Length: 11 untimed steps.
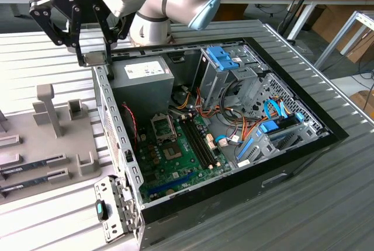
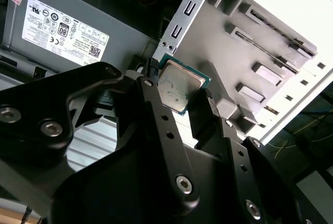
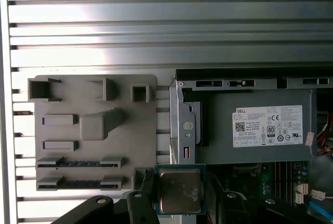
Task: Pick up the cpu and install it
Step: 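Pick up the cpu and move it towards the insertion slot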
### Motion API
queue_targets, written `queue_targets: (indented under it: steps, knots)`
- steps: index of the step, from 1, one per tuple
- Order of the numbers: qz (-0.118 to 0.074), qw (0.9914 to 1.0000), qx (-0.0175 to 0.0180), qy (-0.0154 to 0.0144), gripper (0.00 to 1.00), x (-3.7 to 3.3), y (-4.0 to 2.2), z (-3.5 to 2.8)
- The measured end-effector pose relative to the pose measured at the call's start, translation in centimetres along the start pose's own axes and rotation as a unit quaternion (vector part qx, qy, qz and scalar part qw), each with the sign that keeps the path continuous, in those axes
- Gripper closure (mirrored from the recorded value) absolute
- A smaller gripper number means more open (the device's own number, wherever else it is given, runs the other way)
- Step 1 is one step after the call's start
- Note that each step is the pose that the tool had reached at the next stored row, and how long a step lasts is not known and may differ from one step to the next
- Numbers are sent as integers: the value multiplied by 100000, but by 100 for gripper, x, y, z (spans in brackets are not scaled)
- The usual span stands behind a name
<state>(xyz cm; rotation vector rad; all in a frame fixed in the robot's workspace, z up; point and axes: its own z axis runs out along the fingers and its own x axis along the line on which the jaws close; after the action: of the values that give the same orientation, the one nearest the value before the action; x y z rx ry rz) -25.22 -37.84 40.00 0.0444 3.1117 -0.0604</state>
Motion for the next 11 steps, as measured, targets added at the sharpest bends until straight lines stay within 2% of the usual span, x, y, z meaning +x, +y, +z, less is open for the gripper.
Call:
queue_targets:
  steps: [4, 6, 11]
  knots:
    - [-1, 100000, -2, -6, 53, -62, 2, 3]
    - [-2, 100000, -2, 1, 53, -119, 3, 5]
    - [-1, 100000, -2, -1, 53, -208, 6, 9]
